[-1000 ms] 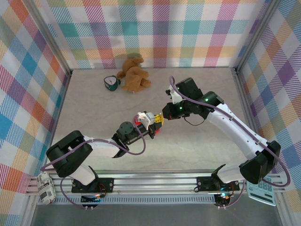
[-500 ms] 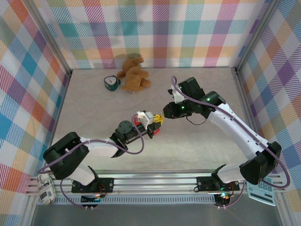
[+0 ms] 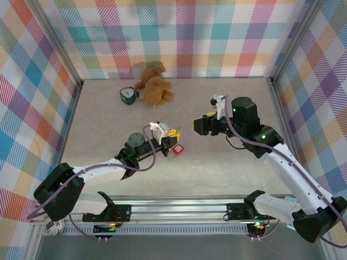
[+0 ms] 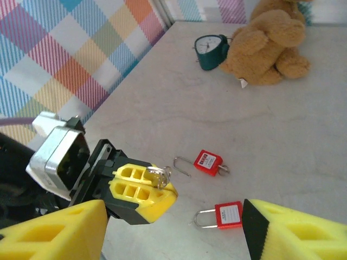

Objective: Unlock with the key

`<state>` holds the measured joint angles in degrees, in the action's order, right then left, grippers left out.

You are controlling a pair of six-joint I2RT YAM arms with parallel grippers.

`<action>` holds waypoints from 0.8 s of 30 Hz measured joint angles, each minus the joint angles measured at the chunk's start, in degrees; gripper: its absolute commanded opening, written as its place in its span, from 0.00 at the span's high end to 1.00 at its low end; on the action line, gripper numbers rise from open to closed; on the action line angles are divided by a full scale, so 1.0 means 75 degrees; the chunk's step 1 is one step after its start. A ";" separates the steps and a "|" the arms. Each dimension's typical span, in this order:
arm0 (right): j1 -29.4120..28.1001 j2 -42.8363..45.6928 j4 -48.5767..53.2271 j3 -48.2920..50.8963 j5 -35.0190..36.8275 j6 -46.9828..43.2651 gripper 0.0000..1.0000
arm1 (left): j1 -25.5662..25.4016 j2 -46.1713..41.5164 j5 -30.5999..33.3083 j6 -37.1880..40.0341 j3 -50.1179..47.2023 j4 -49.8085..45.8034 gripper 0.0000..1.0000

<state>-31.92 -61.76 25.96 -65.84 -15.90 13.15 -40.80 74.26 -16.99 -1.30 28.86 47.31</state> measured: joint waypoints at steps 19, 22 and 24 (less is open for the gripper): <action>0.0711 -0.1317 -0.1935 0.0947 -0.3905 -0.0277 0.42 | 0.0778 0.0874 -0.3287 -0.2215 0.1145 -0.0714 1.00; 0.0714 -0.1454 -0.1947 0.0947 -0.4095 -0.0277 0.45 | 0.0781 0.1020 -0.3468 -0.2544 0.1154 -0.0443 1.00; 0.0714 -0.1524 -0.1958 0.0947 -0.4182 -0.0277 0.47 | 0.0784 0.1046 -0.3503 -0.2696 0.1163 -0.0391 1.00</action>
<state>-26.57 -73.19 11.27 -58.74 -47.27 11.07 -34.92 82.11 -43.27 -21.52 37.58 44.38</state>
